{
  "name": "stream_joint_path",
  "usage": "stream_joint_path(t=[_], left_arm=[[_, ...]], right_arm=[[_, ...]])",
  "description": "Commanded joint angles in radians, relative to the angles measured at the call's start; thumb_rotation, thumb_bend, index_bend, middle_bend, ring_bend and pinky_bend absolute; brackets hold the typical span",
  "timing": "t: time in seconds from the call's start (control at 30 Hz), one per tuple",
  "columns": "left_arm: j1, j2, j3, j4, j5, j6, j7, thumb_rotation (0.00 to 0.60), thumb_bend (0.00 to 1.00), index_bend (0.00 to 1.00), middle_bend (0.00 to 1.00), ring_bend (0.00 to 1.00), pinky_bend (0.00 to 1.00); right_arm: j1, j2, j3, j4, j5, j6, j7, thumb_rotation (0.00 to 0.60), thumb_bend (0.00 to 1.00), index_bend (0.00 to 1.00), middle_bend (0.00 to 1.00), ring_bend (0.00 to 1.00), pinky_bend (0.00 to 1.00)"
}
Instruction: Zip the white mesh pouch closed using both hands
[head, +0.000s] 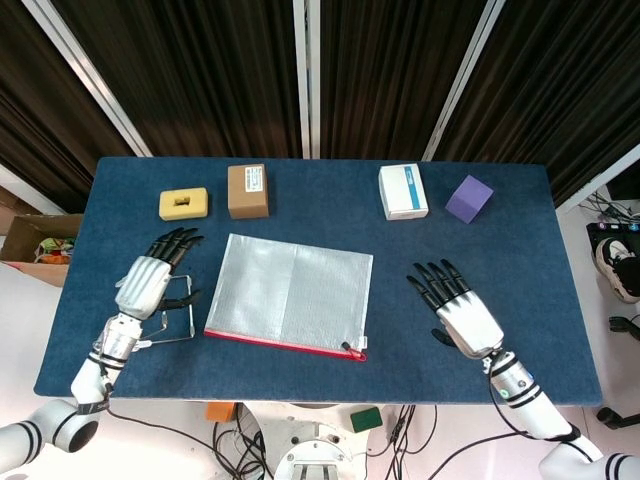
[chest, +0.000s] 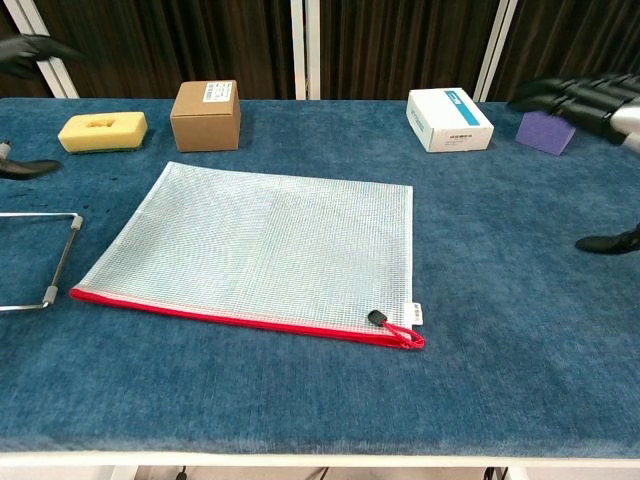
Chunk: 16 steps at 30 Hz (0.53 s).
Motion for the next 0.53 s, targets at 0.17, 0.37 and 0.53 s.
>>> stream_joint_path(t=[0.17,0.37,0.53], left_arm=[[0.139,0.184,-0.004,-0.131,-0.095,0.102,0.145,0.6,0.21,0.16,0.09,0.03,0.12],[0.232,0.253,0.022,-0.159,-0.142,0.125,0.095,0.6,0.21,0.17,0.09,0.03,0.12],[0.31,0.275,0.049,-0.178,-0.126,0.188,0.076,0.6,0.21,0.17,0.09,0.03,0.12]], right_arm=[[-0.099,0.173,0.02,-0.098,0.119,0.061,0.074,0.6,0.17,0.0,0.06,0.0,0.0],[-0.204,0.251,0.004,-0.083,0.169,0.137,0.229,0.6,0.18,0.0,0.04,0.0,0.0],[-0.286,0.254,-0.016,-0.036,0.187,0.183,0.358,0.6,0.18,0.0,0.03,0.0,0.0]])
